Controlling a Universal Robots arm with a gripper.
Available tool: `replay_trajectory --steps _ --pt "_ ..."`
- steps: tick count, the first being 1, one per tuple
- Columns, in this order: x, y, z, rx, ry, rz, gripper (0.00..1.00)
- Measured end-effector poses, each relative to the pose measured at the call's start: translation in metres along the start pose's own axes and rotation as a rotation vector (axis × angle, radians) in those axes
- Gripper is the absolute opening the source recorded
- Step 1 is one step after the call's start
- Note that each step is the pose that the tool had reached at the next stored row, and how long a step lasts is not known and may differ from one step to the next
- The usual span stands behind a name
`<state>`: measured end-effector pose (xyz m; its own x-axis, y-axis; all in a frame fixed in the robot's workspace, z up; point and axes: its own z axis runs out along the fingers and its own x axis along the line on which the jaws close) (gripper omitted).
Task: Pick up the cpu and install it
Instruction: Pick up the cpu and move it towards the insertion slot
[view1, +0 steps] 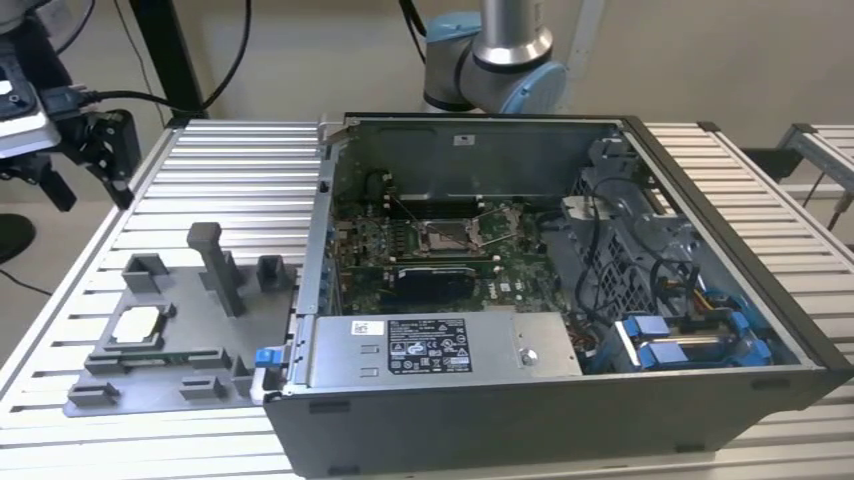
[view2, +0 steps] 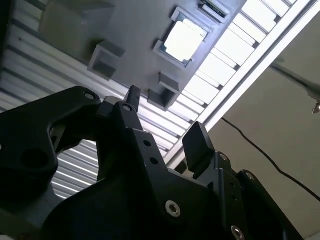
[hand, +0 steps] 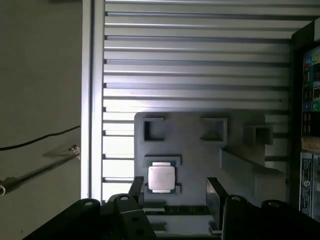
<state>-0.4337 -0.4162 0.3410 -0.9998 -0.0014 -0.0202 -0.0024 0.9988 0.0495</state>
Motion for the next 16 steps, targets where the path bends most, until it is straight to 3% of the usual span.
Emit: replay_trajectory --steps 16 --pt "0.0002 -0.0031 0.0198 -0.0001 0.0011 -0.001 1.0"
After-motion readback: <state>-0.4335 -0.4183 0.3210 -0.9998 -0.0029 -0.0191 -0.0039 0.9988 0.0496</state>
